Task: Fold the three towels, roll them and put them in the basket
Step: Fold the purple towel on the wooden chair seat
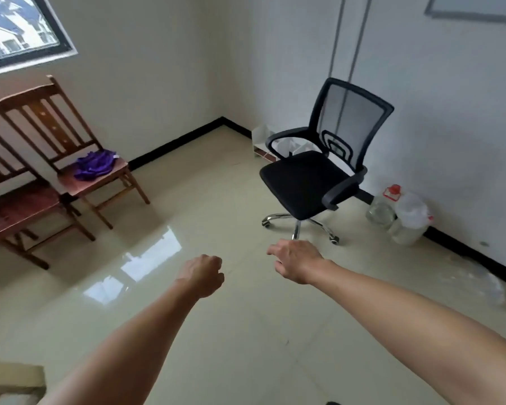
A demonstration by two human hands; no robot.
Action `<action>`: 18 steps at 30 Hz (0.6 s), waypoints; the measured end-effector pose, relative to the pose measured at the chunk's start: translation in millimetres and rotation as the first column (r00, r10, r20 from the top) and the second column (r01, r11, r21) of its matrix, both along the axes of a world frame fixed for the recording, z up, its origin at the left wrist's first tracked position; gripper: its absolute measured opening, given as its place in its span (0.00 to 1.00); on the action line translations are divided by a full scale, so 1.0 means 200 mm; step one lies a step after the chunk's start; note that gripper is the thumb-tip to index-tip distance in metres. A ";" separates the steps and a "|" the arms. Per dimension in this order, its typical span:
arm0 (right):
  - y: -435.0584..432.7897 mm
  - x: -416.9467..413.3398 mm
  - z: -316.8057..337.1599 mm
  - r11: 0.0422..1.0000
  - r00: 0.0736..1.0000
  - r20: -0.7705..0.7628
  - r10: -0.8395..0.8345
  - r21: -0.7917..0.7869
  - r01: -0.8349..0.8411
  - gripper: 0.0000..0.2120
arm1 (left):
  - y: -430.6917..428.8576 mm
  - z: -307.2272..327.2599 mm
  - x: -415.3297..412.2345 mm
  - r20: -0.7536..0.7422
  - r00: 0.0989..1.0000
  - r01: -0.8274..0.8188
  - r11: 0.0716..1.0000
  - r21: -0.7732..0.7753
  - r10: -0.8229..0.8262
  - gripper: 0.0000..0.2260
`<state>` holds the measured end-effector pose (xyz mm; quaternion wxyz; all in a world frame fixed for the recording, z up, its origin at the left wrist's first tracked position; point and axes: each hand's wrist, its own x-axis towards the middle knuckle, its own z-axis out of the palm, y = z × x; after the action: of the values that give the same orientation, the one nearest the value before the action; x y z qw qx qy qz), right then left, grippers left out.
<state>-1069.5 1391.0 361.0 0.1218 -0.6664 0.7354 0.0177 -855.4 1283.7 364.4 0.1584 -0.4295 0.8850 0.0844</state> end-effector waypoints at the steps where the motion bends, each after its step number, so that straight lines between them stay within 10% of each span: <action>1: -0.10 0.01 0.00 1.000 1.000 -0.002 0.026 0.002 -0.026 0.17 | -0.06 -0.01 0.03 -0.003 0.999 -0.033 0.999 0.007 0.033 0.13; 18: -2.43 0.34 -0.03 0.851 0.852 0.026 0.524 0.025 -0.524 0.21 | -1.59 -0.07 0.49 -0.060 0.791 -0.607 0.793 0.053 0.609 0.13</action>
<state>-1002.0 904.3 355.1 0.1292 -0.8396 0.5247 0.0556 -757.3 965.3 350.1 0.0965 -0.6852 0.7038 0.1606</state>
